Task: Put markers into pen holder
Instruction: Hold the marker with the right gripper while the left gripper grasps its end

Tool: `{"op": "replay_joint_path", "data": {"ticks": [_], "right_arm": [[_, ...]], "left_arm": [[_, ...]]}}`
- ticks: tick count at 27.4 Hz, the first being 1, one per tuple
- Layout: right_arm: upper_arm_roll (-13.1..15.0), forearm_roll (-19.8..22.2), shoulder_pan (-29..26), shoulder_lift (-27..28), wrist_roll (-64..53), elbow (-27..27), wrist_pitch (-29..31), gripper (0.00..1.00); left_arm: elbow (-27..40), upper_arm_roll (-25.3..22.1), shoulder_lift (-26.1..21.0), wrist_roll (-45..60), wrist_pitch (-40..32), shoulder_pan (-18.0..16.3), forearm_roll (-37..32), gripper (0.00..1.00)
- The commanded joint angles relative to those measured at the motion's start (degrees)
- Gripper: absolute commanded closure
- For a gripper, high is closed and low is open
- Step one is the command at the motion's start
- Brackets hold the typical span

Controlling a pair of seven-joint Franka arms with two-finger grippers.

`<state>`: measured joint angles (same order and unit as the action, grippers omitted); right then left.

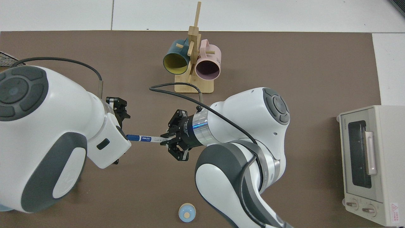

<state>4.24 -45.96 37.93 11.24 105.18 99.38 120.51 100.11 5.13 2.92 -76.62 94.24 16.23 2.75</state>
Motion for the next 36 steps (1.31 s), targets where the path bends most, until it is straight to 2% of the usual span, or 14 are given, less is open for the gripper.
{"op": "replay_joint_path", "data": {"ticks": [1, 8, 11, 13, 15, 18, 21, 22, 33, 34, 35, 36], "right_arm": [[0.2, -1.4, 0.3, 0.4, 0.8, -0.8, 1.0, 1.00], [0.2, -1.4, 0.3, 0.4, 0.5, -0.8, 1.0, 1.00], [0.2, -1.4, 0.2, 0.5, 0.5, -0.7, 1.0, 1.00], [0.2, -1.3, 0.2, 0.5, 0.4, -0.7, 1.0, 1.00], [0.2, -1.3, 0.2, 0.5, 0.4, -0.7, 1.0, 1.00], [0.2, -1.3, 0.2, 0.5, 0.3, -0.7, 1.0, 1.00], [0.2, -1.3, 0.2, 0.5, 0.1, -0.7, 1.0, 1.00], [0.2, -1.3, 0.2, 0.5, 0.1, -0.7, 1.0, 1.00], [0.2, -1.1, 0.2, 0.5, -0.9, -0.7, 1.0, 1.00], [0.2, -1.3, 0.2, 0.5, -1.2, -0.7, 1.0, 0.92], [0.2, -1.0, 0.1, 0.5, -1.2, -0.7, 1.0, 0.53], [0.2, -0.6, 0.2, 0.4, -1.2, -0.6, 1.0, 0.01]], "left_arm": [[2.0, 0.9, 1.3, -2.9, 1.7, 1.0, 0.1, 0.00], [2.1, 2.4, 1.4, -2.5, 3.1, 1.3, 0.1, 0.02], [2.1, 2.4, 1.4, -2.3, 3.1, 1.3, 0.1, 0.06], [2.0, 2.6, 1.4, -1.5, 3.1, 1.3, 0.2, 0.13], [2.0, 2.8, 1.4, -1.3, 3.1, 1.3, 0.2, 0.28], [2.0, 2.7, 1.4, -1.3, 3.1, 1.2, 0.2, 0.67], [2.0, 2.7, 1.4, -1.0, 2.7, 1.2, 0.2, 0.96], [2.0, 2.7, 1.4, -0.3, 2.5, 1.2, 0.2, 1.00], [1.8, 2.5, 1.4, 2.1, 2.0, 1.1, 0.2, 1.00], [1.8, 2.4, 1.4, 2.1, 2.0, 1.1, 0.2, 1.00], [1.8, 2.3, 1.4, 2.1, 2.0, 1.1, 0.2, 1.00], [1.8, 2.3, 1.4, 2.1, 2.0, 1.1, 0.2, 1.00]]}}
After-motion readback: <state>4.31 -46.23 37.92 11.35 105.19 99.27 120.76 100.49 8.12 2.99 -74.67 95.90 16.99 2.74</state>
